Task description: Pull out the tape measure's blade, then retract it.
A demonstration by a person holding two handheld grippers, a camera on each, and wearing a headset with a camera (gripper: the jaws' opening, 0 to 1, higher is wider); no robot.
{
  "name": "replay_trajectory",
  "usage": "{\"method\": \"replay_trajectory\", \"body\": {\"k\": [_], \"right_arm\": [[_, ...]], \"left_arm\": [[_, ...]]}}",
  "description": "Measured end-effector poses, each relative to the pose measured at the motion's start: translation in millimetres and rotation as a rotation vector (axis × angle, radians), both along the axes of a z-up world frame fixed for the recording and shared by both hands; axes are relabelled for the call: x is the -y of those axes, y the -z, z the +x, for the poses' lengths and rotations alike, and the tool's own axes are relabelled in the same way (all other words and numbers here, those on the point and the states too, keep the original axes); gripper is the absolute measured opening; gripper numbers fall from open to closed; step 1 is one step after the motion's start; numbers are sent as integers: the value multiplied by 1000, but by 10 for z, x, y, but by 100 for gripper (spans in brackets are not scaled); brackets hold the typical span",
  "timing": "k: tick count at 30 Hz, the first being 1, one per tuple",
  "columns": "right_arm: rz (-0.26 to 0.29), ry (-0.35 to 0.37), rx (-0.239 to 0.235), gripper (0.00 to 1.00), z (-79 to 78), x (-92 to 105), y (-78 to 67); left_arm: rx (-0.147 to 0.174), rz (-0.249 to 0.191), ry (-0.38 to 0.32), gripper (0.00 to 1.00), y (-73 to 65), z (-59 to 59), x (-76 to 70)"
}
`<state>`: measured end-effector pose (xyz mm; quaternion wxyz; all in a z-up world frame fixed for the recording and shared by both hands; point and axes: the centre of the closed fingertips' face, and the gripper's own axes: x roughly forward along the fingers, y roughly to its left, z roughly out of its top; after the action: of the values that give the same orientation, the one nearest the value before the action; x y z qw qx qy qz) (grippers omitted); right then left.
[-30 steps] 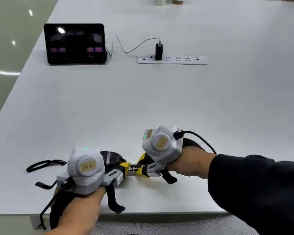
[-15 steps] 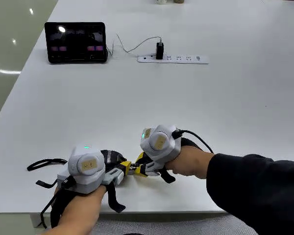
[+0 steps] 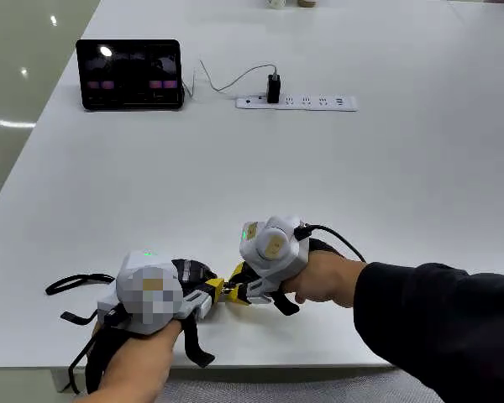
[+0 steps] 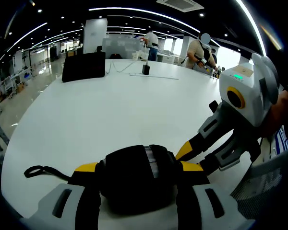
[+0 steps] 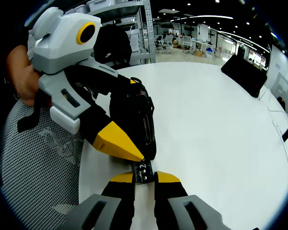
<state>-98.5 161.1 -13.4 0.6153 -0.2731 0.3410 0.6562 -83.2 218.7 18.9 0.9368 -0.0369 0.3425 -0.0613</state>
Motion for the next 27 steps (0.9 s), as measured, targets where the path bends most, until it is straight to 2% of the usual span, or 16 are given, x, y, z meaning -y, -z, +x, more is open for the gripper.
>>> {"method": "replay_trajectory", "body": {"k": [3,11,27], "right_arm": [[-6,4,2,12,1,-1,2],[6,2,8,12,2,-15,0],[21,-5,2,12,-8,-115,2]], "left_arm": [[0,10,5,58,3,-3,5],[-8,-2,-1,58,4,-5,-3],[-3,-7,1,58,0,1,-7]]}}
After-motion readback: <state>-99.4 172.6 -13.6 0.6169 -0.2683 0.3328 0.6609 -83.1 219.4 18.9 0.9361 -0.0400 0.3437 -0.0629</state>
